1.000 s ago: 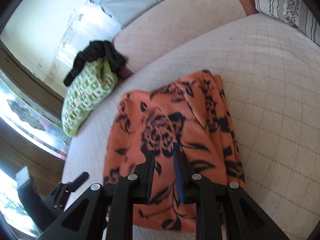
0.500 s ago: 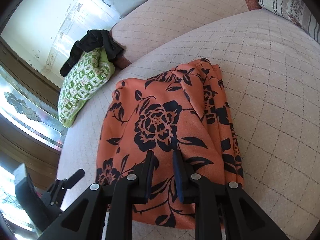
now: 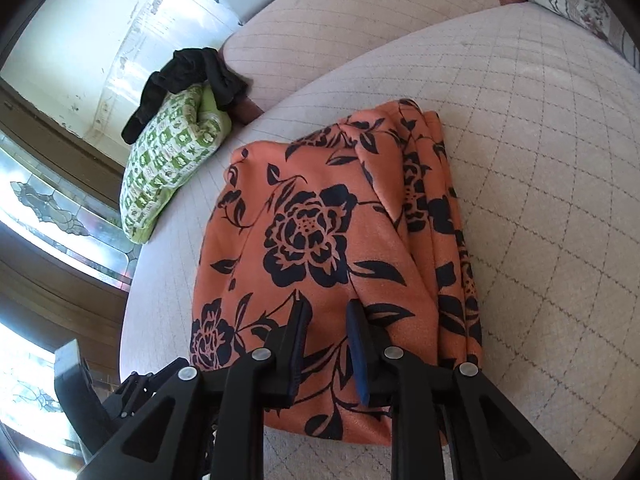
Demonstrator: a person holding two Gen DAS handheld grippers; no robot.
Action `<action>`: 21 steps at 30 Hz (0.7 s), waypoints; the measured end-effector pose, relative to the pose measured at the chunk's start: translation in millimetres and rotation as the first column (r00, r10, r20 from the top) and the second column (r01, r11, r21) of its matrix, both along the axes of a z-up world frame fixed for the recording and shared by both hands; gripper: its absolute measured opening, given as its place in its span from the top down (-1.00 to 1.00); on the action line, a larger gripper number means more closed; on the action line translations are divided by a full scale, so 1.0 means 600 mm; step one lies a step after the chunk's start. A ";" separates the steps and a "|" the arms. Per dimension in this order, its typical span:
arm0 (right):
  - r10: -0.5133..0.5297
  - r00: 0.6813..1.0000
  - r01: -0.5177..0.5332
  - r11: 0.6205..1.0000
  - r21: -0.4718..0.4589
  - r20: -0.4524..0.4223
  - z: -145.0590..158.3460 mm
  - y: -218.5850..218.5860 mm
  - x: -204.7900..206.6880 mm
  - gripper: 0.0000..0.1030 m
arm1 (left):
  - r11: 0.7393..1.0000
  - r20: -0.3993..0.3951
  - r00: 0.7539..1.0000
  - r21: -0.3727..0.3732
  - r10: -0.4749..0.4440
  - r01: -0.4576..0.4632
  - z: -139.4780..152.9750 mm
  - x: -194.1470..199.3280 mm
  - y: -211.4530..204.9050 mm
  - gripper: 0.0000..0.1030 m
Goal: Fold small clothes
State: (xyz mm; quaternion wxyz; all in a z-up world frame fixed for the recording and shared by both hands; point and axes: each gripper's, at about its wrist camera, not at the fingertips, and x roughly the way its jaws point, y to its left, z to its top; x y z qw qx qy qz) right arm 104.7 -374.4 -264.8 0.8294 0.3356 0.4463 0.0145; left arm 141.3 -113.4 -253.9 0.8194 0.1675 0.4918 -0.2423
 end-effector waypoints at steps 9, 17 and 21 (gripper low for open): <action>-0.139 0.975 0.121 0.987 0.108 0.174 0.035 -0.056 -0.024 -0.49 | 0.989 0.114 0.993 -0.148 -0.012 0.029 0.087 0.034 0.023 -0.68; -0.276 0.959 0.268 0.957 0.115 0.068 0.010 -0.102 -0.014 -0.49 | 0.980 -0.012 0.994 -0.167 0.108 -0.109 0.042 0.132 0.021 -0.67; -0.317 0.948 0.303 0.925 0.229 0.025 -0.016 -0.139 -0.021 -0.49 | 0.980 -0.027 0.997 -0.183 0.077 -0.081 0.023 0.130 0.022 -0.67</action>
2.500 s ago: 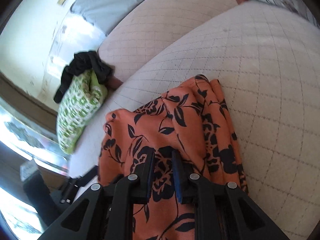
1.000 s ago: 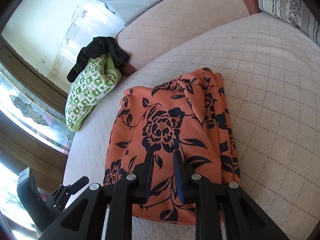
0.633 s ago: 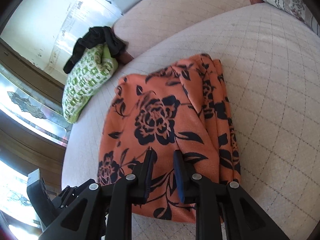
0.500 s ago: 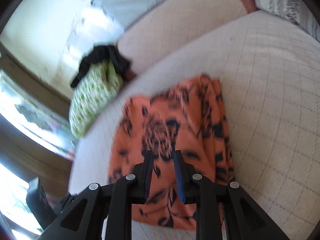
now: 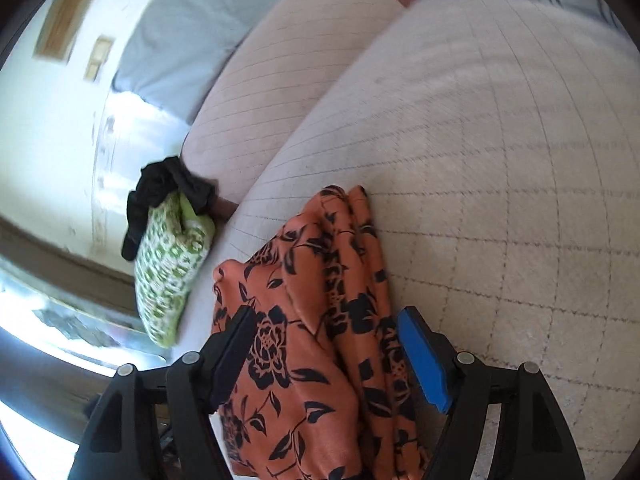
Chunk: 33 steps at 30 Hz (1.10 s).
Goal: Fold small clothes
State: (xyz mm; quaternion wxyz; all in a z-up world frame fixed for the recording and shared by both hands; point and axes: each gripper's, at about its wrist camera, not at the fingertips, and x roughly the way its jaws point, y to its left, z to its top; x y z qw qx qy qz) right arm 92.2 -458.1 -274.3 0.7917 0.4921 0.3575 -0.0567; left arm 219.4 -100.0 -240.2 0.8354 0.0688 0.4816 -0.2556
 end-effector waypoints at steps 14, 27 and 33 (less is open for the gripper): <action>0.137 0.988 -0.125 0.982 0.141 -0.074 -0.082 0.006 0.040 -0.50 | 0.981 -0.037 0.982 -0.067 -0.184 0.181 -0.028 -0.018 -0.032 -0.68; 0.213 0.976 -0.207 0.974 0.092 -0.050 -0.080 0.028 0.071 -0.50 | 0.968 -0.073 0.970 -0.111 -0.232 0.223 -0.036 -0.003 -0.060 -0.70; 0.232 0.972 -0.229 0.971 0.068 -0.040 -0.080 0.040 0.082 -0.52 | 0.968 -0.088 0.969 -0.131 -0.229 0.216 -0.045 0.008 -0.071 -0.74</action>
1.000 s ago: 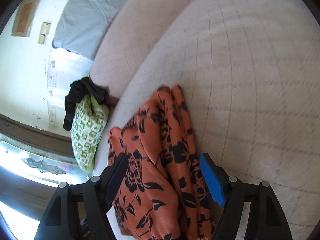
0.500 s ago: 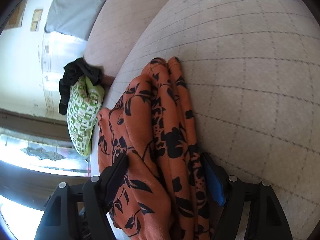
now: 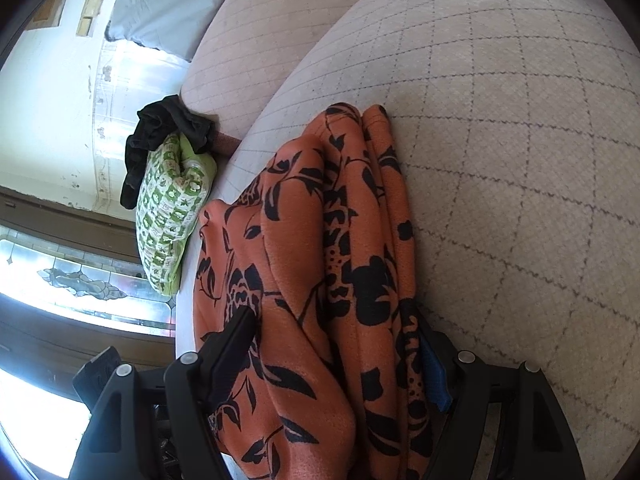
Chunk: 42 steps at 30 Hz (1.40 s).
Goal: Fold small clothes
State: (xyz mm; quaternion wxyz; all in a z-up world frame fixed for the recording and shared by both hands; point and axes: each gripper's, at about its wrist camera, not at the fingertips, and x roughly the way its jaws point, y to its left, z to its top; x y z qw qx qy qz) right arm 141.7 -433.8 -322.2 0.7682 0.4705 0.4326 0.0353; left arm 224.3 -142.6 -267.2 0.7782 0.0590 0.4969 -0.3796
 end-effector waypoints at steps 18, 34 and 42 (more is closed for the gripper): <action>0.087 0.995 -0.080 0.986 -0.144 0.041 0.008 0.054 0.034 -0.47 | 0.994 -0.121 0.990 -0.097 -0.066 0.055 -0.035 0.033 -0.012 -0.78; 0.072 0.993 -0.049 0.970 -0.240 0.088 0.038 0.084 0.026 0.00 | 0.989 -0.086 0.995 -0.144 -0.040 0.027 -0.017 0.039 0.023 0.07; 0.101 0.985 -0.057 0.957 -0.284 0.141 0.067 0.110 0.019 0.10 | 0.992 -0.033 0.999 -0.127 -0.013 0.009 0.014 0.034 0.049 0.12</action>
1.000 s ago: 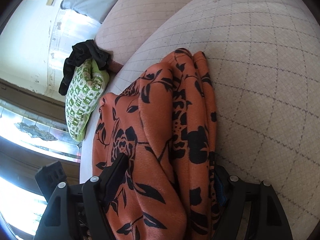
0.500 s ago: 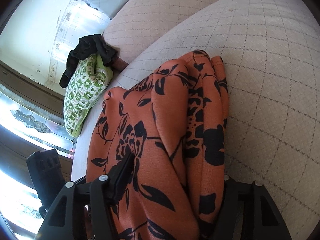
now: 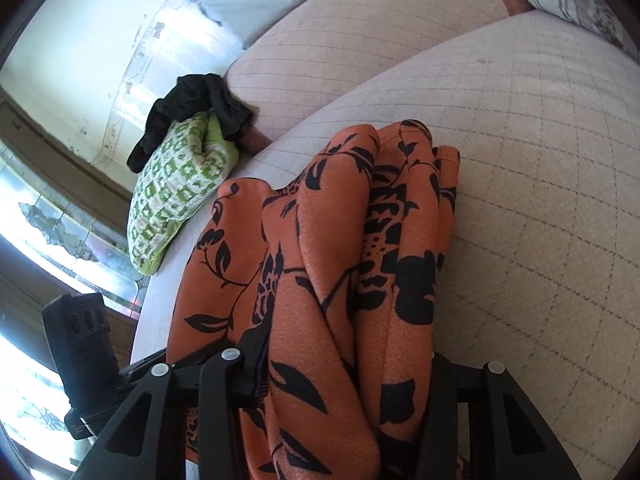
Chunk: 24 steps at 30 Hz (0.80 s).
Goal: Fold small clothes
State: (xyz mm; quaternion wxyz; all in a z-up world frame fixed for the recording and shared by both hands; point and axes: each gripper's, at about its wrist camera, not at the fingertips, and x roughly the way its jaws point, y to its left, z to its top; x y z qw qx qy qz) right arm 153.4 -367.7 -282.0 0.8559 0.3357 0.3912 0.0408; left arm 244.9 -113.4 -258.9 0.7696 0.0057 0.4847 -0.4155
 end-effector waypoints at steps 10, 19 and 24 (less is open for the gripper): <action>0.062 0.997 -0.059 0.997 -0.041 0.055 0.033 0.057 -0.001 0.11 | 0.998 0.083 0.995 0.021 0.052 -0.054 0.042 -0.016 0.053 0.12; 0.061 0.995 -0.059 0.998 -0.037 0.075 0.048 0.131 0.012 0.11 | 0.991 0.128 0.984 0.043 0.124 -0.130 0.062 -0.025 0.114 0.12; 0.093 0.992 -0.089 0.995 -0.051 0.087 0.044 0.175 0.022 0.11 | 0.985 0.137 0.979 0.057 0.151 -0.160 0.052 -0.025 0.145 0.12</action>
